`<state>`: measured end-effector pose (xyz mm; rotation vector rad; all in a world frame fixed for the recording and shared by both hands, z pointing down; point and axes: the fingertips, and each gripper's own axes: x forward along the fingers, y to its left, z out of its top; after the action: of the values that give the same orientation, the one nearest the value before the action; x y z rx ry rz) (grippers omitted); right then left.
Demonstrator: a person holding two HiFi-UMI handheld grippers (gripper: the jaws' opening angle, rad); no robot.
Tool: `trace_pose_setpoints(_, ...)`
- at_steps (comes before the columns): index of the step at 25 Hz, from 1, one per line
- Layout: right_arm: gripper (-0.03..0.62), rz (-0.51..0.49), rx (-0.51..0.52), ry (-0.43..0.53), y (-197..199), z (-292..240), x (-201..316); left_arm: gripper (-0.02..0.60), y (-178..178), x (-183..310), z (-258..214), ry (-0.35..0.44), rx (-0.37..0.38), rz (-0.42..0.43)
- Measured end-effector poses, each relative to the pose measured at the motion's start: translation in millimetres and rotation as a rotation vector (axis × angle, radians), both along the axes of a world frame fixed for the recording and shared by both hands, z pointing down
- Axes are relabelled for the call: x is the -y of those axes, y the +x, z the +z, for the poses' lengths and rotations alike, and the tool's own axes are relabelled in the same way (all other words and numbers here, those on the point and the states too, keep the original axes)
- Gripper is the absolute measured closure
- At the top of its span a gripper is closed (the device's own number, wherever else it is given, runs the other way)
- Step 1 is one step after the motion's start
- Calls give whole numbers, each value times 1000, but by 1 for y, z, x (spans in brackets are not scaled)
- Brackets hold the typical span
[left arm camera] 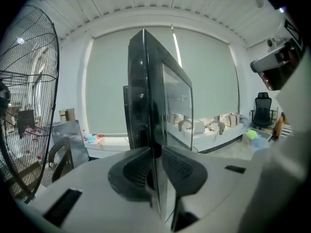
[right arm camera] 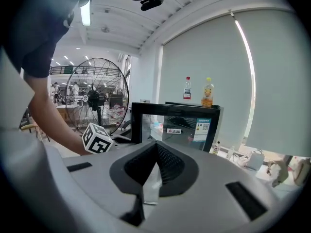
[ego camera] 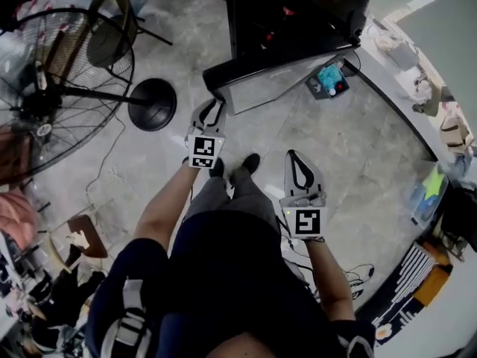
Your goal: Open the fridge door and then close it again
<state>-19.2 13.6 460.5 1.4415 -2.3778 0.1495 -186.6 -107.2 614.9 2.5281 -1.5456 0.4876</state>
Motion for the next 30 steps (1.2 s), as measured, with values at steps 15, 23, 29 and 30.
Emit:
trace_pose_setpoints(15, 576, 202, -51, -22, -22, -4, -82, 512, 29, -56, 1, 1, 33, 88)
trace_pose_setpoints(23, 576, 258, -53, 6, -27, -13, -99, 518, 45, -75, 2, -15, 37, 113)
trace_pose_setpoints(29, 576, 259, -45, 20, -16, -24, -108, 523, 65, -103, 2, -32, 59, 150)
trace_pose_setpoints(30, 576, 253, -46, 22, -13, -24, -109, 523, 69, -108, 2, -27, 63, 153)
